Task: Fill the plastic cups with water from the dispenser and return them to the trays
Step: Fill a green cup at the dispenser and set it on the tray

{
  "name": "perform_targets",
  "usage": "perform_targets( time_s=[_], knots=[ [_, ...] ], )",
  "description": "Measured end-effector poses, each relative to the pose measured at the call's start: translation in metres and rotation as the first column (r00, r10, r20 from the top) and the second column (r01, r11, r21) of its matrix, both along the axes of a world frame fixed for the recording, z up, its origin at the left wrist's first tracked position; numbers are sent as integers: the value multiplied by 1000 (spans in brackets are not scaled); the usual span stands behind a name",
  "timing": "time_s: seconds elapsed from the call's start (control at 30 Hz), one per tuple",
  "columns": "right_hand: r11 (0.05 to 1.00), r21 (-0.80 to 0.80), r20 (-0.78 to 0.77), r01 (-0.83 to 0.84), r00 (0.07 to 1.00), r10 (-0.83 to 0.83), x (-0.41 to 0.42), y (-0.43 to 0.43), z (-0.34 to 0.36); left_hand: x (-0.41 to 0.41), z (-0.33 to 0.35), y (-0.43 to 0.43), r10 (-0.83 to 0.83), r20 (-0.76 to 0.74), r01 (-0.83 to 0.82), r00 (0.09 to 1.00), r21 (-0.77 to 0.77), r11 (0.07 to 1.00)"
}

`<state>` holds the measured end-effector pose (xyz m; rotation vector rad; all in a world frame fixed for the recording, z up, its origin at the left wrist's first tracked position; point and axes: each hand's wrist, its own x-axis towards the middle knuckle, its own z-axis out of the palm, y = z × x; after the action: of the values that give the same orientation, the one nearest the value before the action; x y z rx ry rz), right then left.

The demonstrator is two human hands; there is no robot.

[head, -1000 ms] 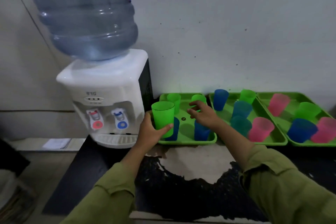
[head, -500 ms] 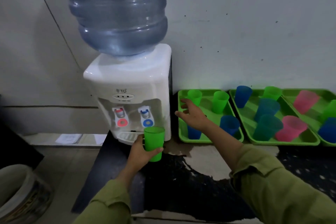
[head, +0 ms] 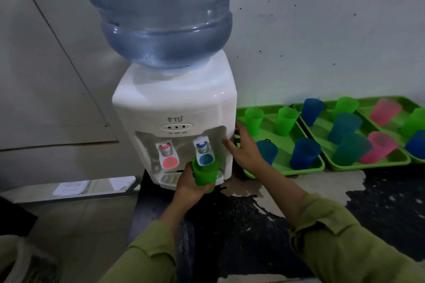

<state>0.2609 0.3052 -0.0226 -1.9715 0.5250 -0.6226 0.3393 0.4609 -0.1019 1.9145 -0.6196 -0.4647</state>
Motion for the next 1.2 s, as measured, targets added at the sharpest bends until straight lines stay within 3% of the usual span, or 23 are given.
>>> perform_targets(
  time_s=[0.33,0.57,0.73,0.87,1.2],
  knots=[
    [998,68,-98,9,995,-2,-10,2,-20,15,0,-19,-8,16,8,1000,45,999],
    [984,37,-210,172,964,-161,-17,11,-61,14,-1,-16,-35,30,34,999,38,999],
    [985,52,-281,164,949,-143,-18,28,-92,9,-9,-3,-16,98,12,995,46,999],
    [989,66,-235,130,965,-112,-10,48,-111,2,-13,14,-7,208,0,978,35,999],
    [957,185,-81,223,974,-212,20,69,-116,10,25,6,80,420,-101,904,27,995]
  ],
)
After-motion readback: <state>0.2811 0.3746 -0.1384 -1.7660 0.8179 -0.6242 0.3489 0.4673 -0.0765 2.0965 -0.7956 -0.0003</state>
